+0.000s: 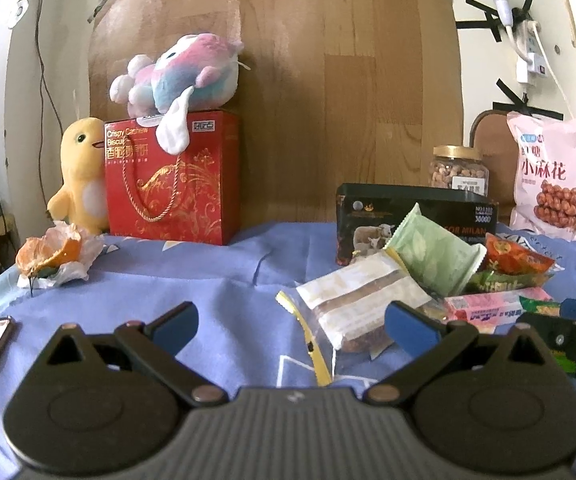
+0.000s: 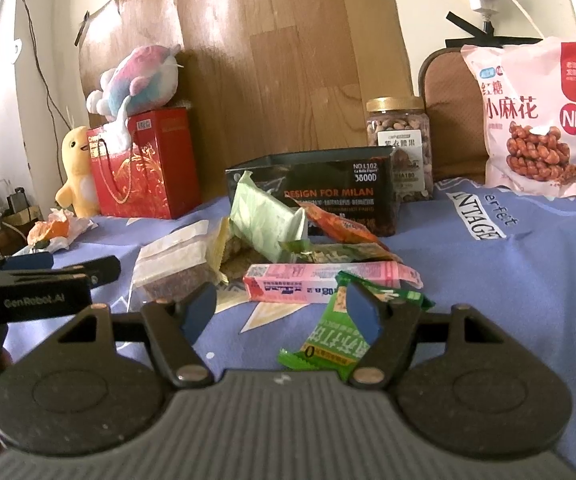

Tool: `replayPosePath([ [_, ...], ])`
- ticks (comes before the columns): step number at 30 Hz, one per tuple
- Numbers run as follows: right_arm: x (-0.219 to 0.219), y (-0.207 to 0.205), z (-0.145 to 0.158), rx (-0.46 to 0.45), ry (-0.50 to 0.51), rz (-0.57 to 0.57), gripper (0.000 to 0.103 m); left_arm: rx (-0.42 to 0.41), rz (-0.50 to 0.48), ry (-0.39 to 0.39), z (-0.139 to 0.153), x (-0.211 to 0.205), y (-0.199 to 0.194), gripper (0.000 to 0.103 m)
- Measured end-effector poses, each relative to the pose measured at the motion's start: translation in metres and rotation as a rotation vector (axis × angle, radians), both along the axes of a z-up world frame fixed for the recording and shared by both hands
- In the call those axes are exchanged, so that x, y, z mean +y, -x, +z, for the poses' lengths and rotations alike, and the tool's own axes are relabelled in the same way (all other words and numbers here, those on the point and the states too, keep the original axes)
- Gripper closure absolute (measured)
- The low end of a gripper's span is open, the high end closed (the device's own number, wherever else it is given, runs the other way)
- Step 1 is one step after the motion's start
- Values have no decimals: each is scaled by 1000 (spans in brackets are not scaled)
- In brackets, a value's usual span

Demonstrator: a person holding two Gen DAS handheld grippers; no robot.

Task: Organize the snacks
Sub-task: 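Move both tools toward the snacks on the blue cloth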

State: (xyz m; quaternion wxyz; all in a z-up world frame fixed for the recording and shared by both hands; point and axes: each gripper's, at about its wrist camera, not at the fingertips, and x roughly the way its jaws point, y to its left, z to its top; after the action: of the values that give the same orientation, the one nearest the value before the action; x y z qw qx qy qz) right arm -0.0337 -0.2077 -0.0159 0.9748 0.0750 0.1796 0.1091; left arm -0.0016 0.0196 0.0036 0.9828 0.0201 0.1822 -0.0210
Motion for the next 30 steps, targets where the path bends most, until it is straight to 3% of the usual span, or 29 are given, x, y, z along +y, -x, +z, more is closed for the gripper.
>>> replayPosePath([
  [9,6,-4,0,36,52,-18,30,-5,1,85,2,13,1,0],
  [20,5,-31,25,104,-41,52,30,-2,54,122,7,38,-6,0],
  [24,12,-50,32,139,-71,104,31,54,67,204,3,54,-18,0],
  [30,23,-81,26,240,-133,209,31,47,70,282,-1,68,-19,0],
])
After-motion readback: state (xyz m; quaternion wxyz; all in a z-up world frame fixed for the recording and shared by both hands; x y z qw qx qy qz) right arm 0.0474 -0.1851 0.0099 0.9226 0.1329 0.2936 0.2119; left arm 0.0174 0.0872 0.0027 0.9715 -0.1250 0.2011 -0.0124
